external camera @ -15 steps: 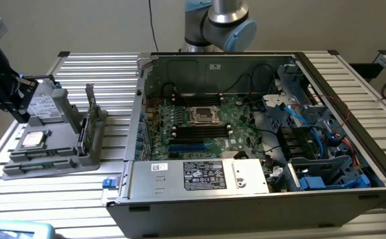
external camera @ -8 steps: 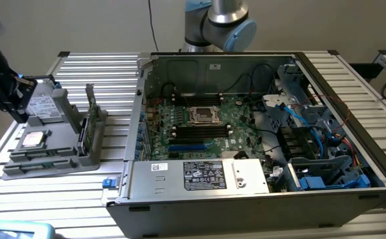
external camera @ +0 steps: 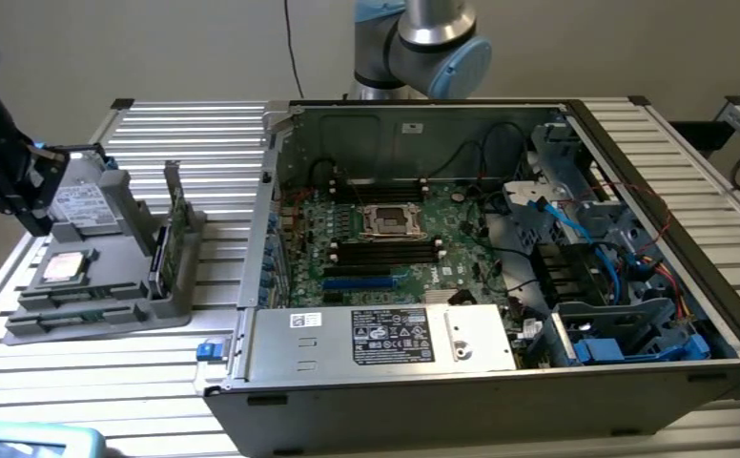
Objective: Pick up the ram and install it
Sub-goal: 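Pick up the ram and move it above insertion slot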
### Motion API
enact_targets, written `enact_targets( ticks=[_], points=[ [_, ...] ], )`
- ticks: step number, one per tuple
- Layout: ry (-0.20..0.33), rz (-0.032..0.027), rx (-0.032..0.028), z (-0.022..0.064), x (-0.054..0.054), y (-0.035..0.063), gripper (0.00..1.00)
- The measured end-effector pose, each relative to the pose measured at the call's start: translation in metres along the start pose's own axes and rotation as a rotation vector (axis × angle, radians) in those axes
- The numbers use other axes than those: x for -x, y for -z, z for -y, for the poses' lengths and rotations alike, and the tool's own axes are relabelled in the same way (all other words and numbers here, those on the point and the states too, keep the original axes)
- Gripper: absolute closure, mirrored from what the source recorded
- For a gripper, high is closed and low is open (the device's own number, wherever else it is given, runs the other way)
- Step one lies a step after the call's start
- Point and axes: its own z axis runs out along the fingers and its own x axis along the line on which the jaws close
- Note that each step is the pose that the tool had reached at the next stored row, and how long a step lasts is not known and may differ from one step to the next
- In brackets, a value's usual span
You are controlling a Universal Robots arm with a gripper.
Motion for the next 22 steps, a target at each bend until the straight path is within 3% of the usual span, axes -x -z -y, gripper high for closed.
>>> enact_targets(
  ticks=[7,22],
  points=[
    [0.099,-0.0012,0.0001,0.0000,-0.0001,0.0000,0.89],
    [0.371,-0.0043,0.0008,0.0000,0.0000,0.0000,0.89]
  ],
)
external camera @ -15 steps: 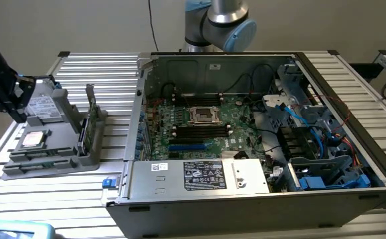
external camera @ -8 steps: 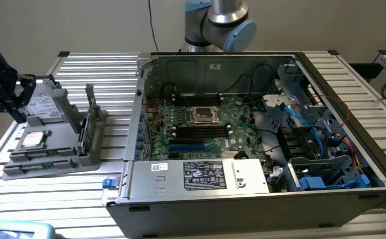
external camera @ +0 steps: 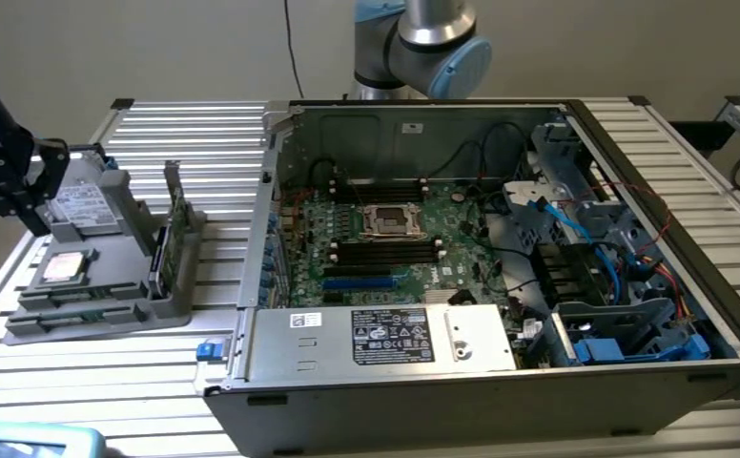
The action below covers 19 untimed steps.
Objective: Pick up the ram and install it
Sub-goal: 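Pick up the ram and move it above insertion slot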
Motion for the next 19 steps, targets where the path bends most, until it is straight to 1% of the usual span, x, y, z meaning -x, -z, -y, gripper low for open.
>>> enact_targets(
  ticks=[2,5,6,7,8,9,19],
  points=[
    [0.036,-0.0005,0.0000,0.0000,0.0000,0.0000,0.88],
    [0.090,-0.0012,0.0001,0.0000,0.0000,0.0000,0.70],
    [0.108,-0.0014,0.0001,0.0000,0.0000,0.0000,0.70],
    [0.126,-0.0017,0.0001,0.0000,0.0000,0.0000,0.64],
    [0.145,-0.0018,0.0001,0.0000,0.0000,0.0000,0.64],
    [0.163,-0.0021,0.0001,0.0000,0.0000,0.0000,0.58],
    [0.346,-0.0045,0.0004,0.0000,0.0000,0.0001,0.58]
  ],
)
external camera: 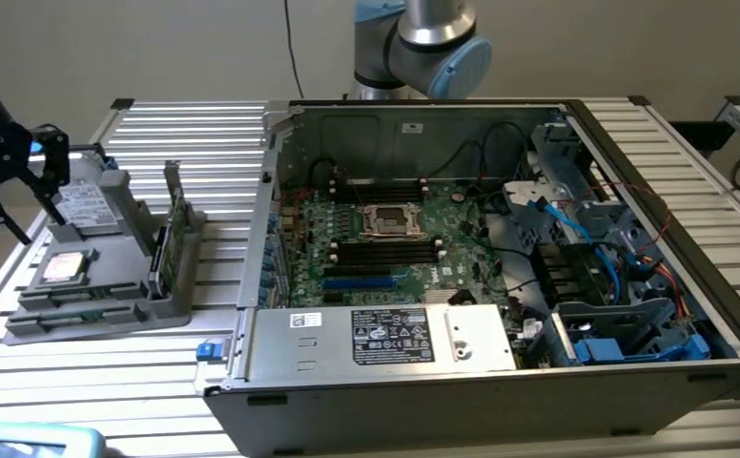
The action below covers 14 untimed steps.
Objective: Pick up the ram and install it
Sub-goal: 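Pick up the ram and move it above insertion slot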
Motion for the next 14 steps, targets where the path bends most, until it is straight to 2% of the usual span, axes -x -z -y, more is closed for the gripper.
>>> enact_targets(
  ticks=[14],
  points=[
    [0.254,-0.0032,0.0002,0.0000,0.0000,-0.0002,0.58]
  ],
)
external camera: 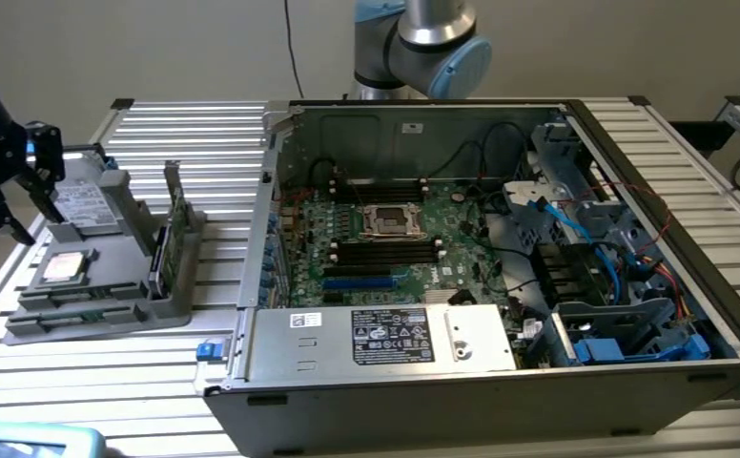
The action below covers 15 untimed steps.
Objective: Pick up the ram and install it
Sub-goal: 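Pick up the ram and move it above insertion slot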
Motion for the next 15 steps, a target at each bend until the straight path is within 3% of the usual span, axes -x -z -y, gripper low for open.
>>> enact_targets(
  ticks=[15],
  points=[
    [0.273,-0.0034,0.0001,0.0001,0.0000,-0.0066,0.58]
  ],
)
